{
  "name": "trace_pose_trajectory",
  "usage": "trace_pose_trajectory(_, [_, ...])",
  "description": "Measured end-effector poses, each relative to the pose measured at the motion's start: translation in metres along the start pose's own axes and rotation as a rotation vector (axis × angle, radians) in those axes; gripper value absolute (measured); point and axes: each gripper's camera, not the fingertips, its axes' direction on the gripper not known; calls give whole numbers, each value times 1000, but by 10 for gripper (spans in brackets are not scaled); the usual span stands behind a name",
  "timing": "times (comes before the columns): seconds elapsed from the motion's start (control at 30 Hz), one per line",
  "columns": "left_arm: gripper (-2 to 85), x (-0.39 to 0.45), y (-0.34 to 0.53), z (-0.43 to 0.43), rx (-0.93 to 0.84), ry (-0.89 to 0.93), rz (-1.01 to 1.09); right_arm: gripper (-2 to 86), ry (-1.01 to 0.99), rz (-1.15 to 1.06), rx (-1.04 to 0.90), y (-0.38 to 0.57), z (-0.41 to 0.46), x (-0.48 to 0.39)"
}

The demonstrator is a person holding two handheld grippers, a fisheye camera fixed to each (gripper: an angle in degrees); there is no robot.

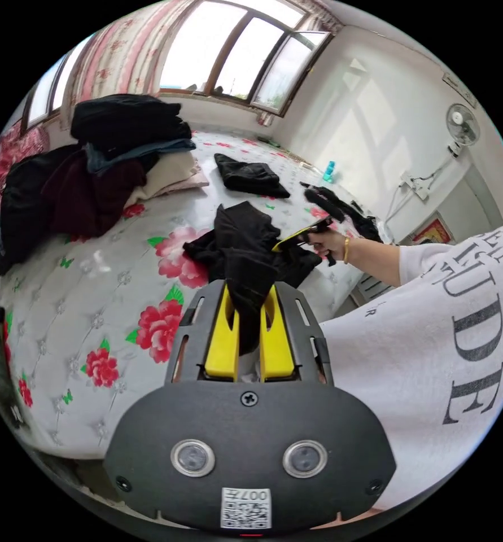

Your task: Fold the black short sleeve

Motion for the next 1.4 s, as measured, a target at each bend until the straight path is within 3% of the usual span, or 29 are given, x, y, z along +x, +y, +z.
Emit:
trace_pose_trajectory(0.1, [-2, -13, -3, 0, -44, -52, -77, 6, -6, -20, 188, 20, -55, 0])
trace_pose_trajectory(0.23, [-7, -35, -60, -31, 47, -36, -61, 1, -5, -47, 510, 52, -194, 0])
trace_pose_trajectory(0.33, [-8, -31, -151, -119, 351, 36, 61, 0, -6, -94, 816, 96, -319, -19])
trace_pose_trajectory(0.47, [-8, 2, -204, -223, 642, 158, 225, -1, 54, -214, 1223, 194, -452, -85])
trace_pose_trajectory(0.67, [-6, 86, -176, -310, 754, 61, 471, -1, 174, -354, 1498, 324, -501, -166])
trace_pose_trajectory(0.83, [-4, 116, -92, -298, 696, 45, 480, -1, 94, -303, 1435, 384, -454, -163])
trace_pose_trajectory(1.0, [-5, 86, -37, -194, 312, 138, 195, -1, -94, -88, 1009, 369, -371, -108])
trace_pose_trajectory(1.07, [-5, 73, -32, -149, 161, 111, 123, -1, -147, 32, 742, 338, -314, -74])
trace_pose_trajectory(1.17, [-6, 49, -35, -91, 23, 134, 17, -2, -183, 122, 519, 300, -248, -37])
trace_pose_trajectory(1.3, [-7, 7, -83, -54, 30, 137, -125, -2, -300, 224, 524, 261, -223, 11])
trace_pose_trajectory(1.4, [-8, -3, -161, -82, 160, 165, -114, -2, -247, 179, 641, 213, -274, 21])
